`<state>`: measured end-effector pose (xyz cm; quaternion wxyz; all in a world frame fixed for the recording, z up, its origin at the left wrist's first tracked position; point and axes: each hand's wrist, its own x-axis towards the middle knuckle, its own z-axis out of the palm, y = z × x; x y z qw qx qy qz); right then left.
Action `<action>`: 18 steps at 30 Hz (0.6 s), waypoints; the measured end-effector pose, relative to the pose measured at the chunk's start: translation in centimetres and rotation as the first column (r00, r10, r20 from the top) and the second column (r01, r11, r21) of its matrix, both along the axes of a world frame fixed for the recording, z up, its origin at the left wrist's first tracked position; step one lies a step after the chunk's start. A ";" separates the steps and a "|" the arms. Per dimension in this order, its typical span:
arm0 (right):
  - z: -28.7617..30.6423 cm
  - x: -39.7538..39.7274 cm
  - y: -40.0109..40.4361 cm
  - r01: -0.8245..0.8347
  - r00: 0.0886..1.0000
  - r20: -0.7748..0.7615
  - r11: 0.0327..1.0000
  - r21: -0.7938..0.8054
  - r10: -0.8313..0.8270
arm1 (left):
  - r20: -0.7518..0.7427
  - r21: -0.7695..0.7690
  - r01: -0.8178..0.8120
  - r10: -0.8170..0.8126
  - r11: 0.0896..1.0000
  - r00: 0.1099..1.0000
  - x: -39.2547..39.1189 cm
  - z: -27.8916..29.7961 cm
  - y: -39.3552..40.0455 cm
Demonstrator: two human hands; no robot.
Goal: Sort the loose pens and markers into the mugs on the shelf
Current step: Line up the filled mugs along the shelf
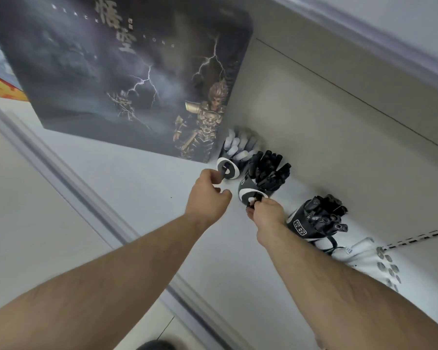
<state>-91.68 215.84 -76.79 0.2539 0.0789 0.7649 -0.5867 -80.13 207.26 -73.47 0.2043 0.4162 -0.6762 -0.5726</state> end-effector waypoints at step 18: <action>1.9 1.5 3.1 -0.179 0.895 -0.282 0.858 0.481 0.345 | 0.008 0.135 0.170 -0.173 0.976 0.985 2.2 0.7 2.4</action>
